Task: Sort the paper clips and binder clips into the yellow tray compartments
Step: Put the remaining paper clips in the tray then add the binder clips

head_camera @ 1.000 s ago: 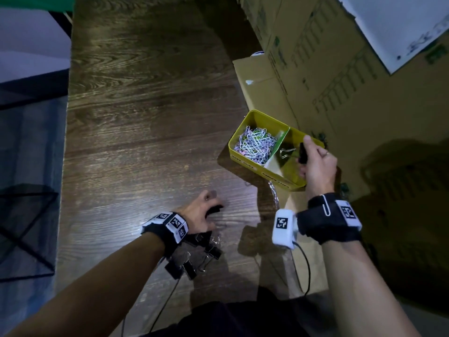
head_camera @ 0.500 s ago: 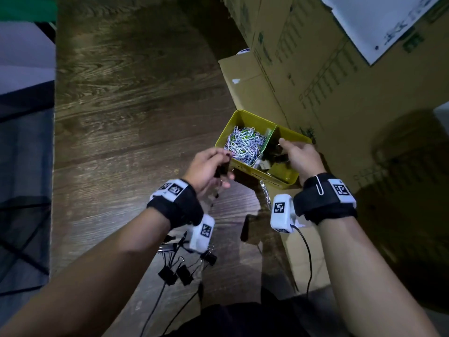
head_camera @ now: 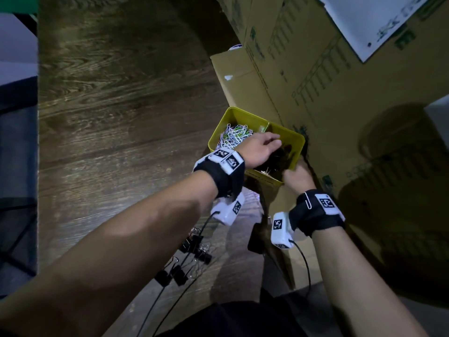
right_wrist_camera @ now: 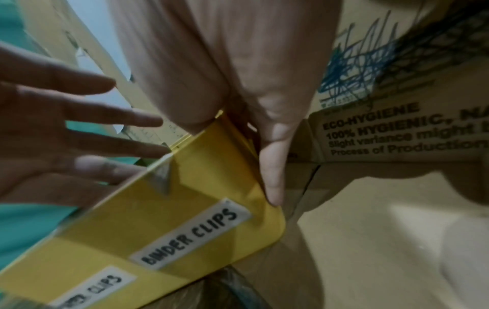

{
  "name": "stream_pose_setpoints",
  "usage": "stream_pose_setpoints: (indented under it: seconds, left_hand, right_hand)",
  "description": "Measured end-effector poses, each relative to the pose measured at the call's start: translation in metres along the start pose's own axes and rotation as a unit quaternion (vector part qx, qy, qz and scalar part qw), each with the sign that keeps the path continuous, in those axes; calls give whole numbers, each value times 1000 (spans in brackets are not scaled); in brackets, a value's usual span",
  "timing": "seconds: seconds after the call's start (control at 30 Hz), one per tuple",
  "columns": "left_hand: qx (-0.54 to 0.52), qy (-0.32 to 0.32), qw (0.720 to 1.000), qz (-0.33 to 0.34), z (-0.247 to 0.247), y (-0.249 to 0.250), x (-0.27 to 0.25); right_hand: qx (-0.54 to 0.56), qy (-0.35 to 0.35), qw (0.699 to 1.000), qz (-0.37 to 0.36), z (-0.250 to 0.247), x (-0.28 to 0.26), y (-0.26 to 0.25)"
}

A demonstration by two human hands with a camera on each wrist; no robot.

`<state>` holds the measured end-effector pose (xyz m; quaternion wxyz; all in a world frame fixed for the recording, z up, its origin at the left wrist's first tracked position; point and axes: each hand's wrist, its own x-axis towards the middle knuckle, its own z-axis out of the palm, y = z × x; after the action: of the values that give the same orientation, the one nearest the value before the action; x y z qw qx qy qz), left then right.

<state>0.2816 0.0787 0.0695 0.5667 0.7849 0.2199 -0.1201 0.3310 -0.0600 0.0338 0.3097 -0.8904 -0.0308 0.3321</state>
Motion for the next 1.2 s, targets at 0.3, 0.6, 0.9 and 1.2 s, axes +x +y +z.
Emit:
stream_pose_setpoints:
  seconds: [0.3, 0.6, 0.9, 1.2]
  left_hand:
    - [-168, 60, 982, -70, -72, -91, -117]
    - [139, 11, 981, -134, -103, -190, -214]
    - [239, 28, 963, -122, -73, -232, -250]
    - [217, 119, 962, -118, -39, -248, -249]
  right_hand:
    - [-52, -70, 996, -24, 44, -16, -41]
    - [-97, -155, 980, -77, 125, -62, -78]
    - [-53, -320, 934, -150, 159, -107, -63]
    - [-406, -240, 827, -307, 192, -138, -5]
